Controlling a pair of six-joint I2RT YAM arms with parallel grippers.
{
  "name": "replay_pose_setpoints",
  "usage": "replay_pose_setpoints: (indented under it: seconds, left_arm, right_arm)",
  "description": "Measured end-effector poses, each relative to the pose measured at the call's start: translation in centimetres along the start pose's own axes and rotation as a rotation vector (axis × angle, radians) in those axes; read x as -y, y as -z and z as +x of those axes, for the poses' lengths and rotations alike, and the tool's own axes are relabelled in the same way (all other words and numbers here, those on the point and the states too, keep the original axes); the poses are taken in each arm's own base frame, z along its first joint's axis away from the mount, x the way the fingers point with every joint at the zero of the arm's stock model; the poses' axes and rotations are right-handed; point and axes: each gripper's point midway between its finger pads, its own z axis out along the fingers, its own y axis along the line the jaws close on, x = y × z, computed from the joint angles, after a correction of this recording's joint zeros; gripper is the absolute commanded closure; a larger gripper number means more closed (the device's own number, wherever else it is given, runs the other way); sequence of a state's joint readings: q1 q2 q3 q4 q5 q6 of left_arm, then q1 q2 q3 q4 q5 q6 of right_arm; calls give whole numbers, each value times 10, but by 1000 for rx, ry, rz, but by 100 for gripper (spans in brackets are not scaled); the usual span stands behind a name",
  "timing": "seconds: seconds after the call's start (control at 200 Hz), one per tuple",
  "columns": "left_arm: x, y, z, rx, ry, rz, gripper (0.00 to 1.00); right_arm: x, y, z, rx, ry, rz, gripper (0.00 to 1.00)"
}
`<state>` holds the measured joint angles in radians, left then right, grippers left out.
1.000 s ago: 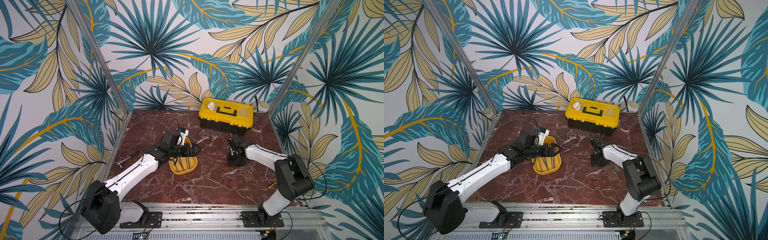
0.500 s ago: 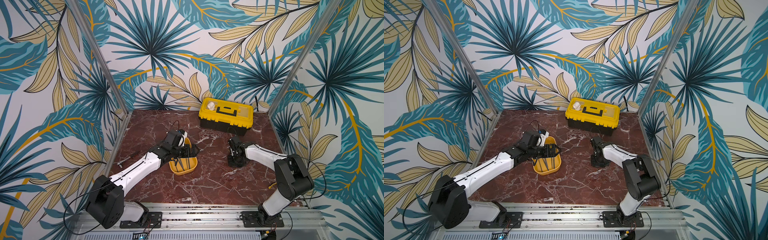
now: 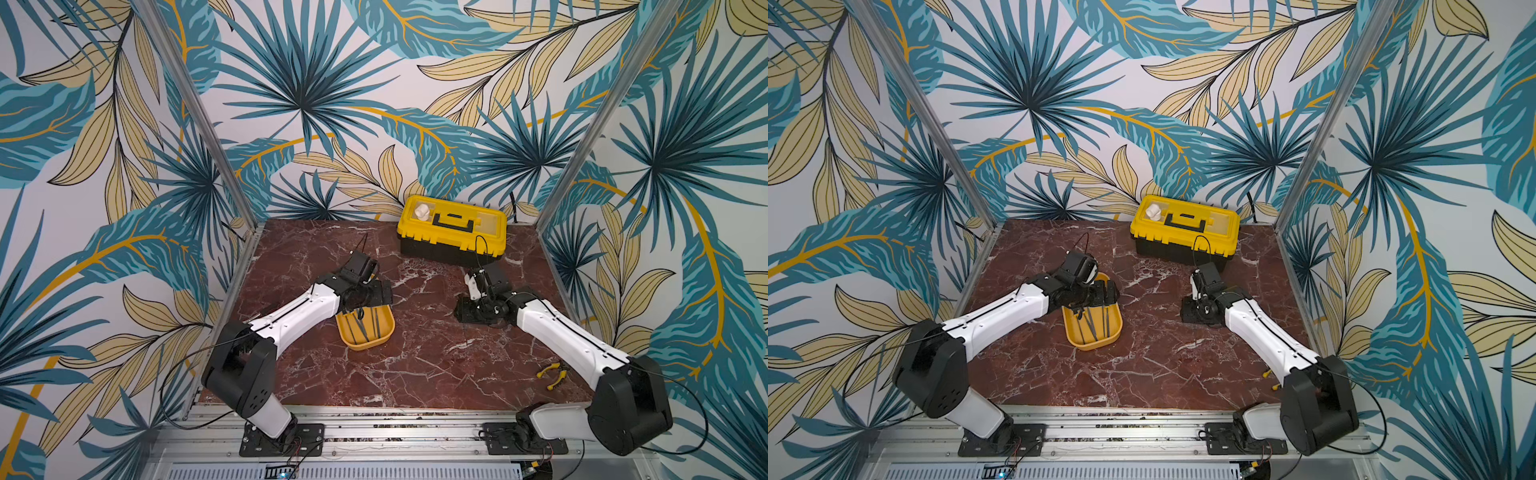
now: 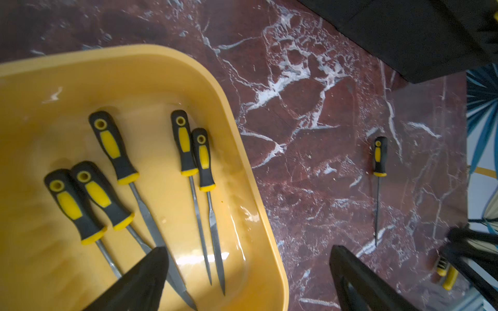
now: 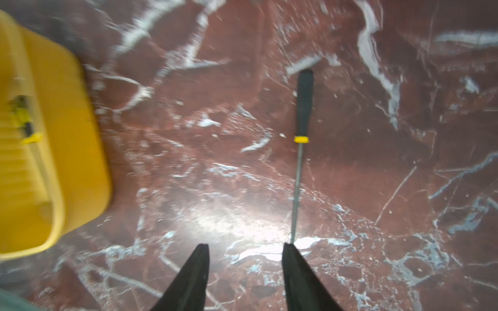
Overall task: Take the file tool out of the storage box
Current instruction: Place the file tool at the center of the board.
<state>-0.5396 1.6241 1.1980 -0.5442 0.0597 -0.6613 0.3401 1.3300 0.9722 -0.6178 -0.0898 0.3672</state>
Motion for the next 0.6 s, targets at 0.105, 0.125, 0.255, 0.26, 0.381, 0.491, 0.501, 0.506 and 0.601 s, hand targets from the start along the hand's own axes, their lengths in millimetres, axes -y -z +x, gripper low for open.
replay_pose_setpoints:
  seconds: [0.105, 0.125, 0.255, 0.26, 0.381, 0.491, 0.501, 0.506, 0.601]
  left_arm:
    - [-9, -9, -7, 2, 17, -77, 11]
    - [-10, -11, -8, 1, 18, -91, 12]
    - [-22, -21, -12, -7, 20, -172, 23]
    - [-22, -21, -12, -8, 22, -175, 23]
    - [-31, -30, -16, -15, 18, -234, 26]
    - [-39, -36, -20, -19, 16, -274, 31]
    - [-40, -37, -21, -19, 14, -277, 31]
    - [-41, -37, -21, -19, 14, -279, 31]
    - [-47, -42, -28, -19, 20, -302, 33]
  right_arm:
    - [-18, 20, -6, 58, 9, -78, 26]
    - [-20, 23, -6, 64, 10, -89, 24]
    - [-37, 40, -7, 94, 19, -167, 14]
    - [-37, 40, -7, 95, 18, -171, 13]
    - [-49, 49, -4, 104, 23, -235, 2]
    - [-58, 51, 1, 94, 27, -282, 1]
    - [-59, 52, 2, 92, 28, -287, 0]
    - [-59, 52, 2, 92, 28, -288, 0]
    - [-66, 55, 4, 91, 34, -320, 0]
